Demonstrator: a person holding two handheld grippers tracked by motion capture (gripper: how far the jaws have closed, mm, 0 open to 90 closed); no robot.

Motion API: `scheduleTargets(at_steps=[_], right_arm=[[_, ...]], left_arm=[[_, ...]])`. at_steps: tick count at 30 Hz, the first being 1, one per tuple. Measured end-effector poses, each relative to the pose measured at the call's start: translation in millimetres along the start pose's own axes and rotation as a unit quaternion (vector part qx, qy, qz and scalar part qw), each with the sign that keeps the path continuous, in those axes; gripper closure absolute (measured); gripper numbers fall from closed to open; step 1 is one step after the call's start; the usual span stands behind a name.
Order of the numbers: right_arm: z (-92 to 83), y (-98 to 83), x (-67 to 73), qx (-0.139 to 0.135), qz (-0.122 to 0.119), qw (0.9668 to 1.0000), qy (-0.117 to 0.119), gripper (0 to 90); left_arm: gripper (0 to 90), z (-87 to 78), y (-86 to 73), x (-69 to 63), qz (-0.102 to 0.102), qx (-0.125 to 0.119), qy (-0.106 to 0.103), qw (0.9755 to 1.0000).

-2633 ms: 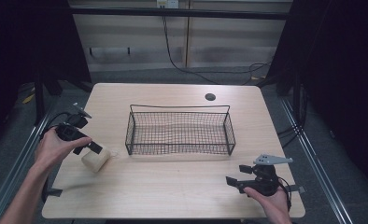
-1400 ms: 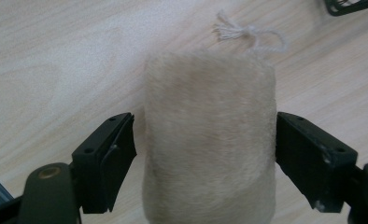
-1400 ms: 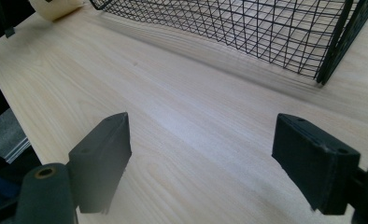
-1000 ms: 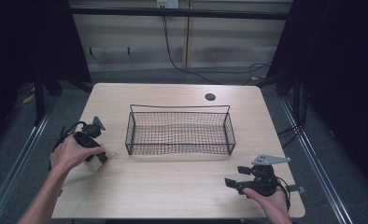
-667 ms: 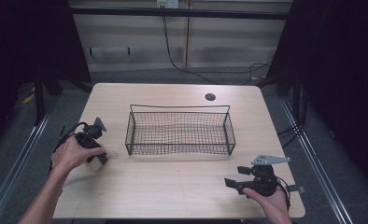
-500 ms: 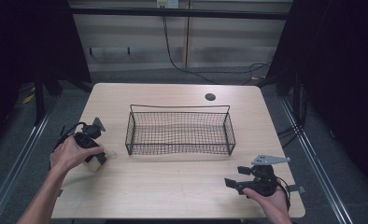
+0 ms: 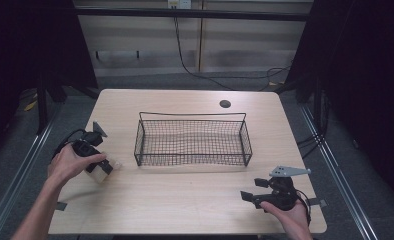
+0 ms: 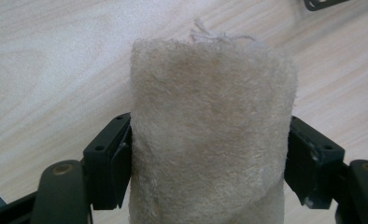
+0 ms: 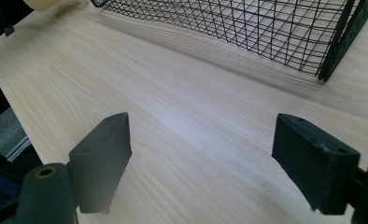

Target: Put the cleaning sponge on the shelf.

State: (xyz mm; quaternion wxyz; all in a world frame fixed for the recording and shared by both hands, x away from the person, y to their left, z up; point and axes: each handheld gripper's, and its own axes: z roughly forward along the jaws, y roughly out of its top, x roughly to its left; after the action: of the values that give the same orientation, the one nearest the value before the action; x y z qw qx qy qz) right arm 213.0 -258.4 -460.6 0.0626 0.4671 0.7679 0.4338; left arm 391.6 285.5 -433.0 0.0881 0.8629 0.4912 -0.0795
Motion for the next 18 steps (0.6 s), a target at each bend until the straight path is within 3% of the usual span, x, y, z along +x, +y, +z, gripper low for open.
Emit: scheduleTargets(at_steps=[11, 18], right_arm=[[0.6, 0.1, 0.4, 0.003, -0.003, 1.0000, 0.002, 19.4], [0.8, -0.1, 0.0, 0.004, -0.003, 1.0000, 0.001, 19.4]], left_arm=[[26.7, -14.8, -4.5, -4.3, 0.002, -0.016, -0.018, 0.9997], [26.7, -21.3, -5.9, -7.8, 0.006, -0.014, -0.028, 0.9995]])
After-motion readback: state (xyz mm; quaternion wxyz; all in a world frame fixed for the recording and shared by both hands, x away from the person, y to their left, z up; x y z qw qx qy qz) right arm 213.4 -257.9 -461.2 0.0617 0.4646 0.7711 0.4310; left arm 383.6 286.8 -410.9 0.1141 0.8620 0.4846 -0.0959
